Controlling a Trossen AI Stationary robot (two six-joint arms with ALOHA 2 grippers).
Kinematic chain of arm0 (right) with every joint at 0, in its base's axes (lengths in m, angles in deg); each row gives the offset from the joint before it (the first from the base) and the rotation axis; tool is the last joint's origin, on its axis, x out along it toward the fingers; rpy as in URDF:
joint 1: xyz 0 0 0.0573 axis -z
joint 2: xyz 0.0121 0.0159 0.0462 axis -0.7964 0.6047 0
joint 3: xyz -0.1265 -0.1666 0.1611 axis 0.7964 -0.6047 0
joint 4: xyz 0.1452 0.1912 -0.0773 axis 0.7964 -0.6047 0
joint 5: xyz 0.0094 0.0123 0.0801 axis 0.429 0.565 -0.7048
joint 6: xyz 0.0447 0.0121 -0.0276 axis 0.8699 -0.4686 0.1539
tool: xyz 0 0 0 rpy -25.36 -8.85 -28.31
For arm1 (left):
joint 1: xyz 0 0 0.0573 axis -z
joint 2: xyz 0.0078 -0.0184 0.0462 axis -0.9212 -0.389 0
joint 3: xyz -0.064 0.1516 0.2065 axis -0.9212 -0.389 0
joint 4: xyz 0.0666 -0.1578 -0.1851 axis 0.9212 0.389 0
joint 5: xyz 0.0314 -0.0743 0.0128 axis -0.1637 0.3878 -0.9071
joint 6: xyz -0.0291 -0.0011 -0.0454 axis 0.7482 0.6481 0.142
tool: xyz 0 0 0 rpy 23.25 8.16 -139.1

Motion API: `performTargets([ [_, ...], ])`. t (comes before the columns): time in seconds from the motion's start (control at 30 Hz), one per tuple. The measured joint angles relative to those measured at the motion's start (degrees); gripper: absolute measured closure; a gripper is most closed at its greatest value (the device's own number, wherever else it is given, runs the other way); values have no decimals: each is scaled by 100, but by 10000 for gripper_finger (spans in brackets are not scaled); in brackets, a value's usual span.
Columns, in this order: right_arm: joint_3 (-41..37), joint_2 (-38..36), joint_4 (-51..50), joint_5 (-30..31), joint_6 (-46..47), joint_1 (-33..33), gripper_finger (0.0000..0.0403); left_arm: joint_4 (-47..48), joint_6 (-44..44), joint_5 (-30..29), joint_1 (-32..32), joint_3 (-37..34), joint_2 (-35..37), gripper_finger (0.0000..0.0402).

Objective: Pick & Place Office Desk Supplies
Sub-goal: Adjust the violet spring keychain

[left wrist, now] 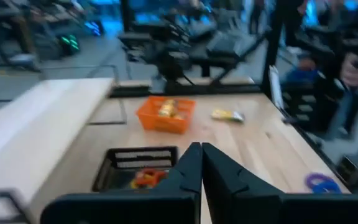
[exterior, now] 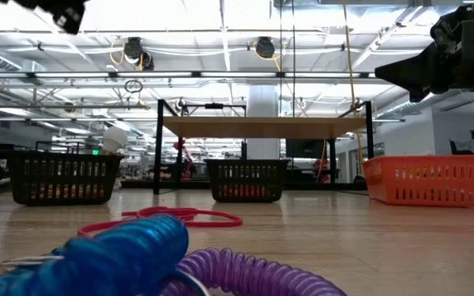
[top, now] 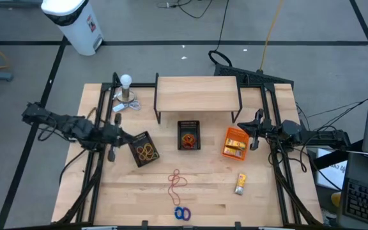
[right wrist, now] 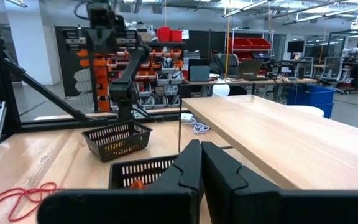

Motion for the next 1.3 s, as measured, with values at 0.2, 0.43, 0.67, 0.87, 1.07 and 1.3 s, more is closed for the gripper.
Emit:
performTargets([
  [0.2,1,2,-27,0,-27,0,403,-240,182,-536,-140,-912,1374,396],
  [0.43,1,17,-33,-3,-6,0,403,-1635,212,-640,-195,-2068,2003,398],
  [0.67,2,17,-30,-11,375,0,403,-2274,90,-570,-195,-2581,2086,399],
  [0.87,0,17,-27,-27,605,0,403,-2195,99,-449,-191,-2826,2096,400],
  [1.07,2,33,216,-334,894,-9,403,-1904,114,-692,-193,-2901,2091,400],
  [1.3,275,770,499,-905,1160,-181,403,-1730,490,-1152,-195,-2897,2091,391],
])
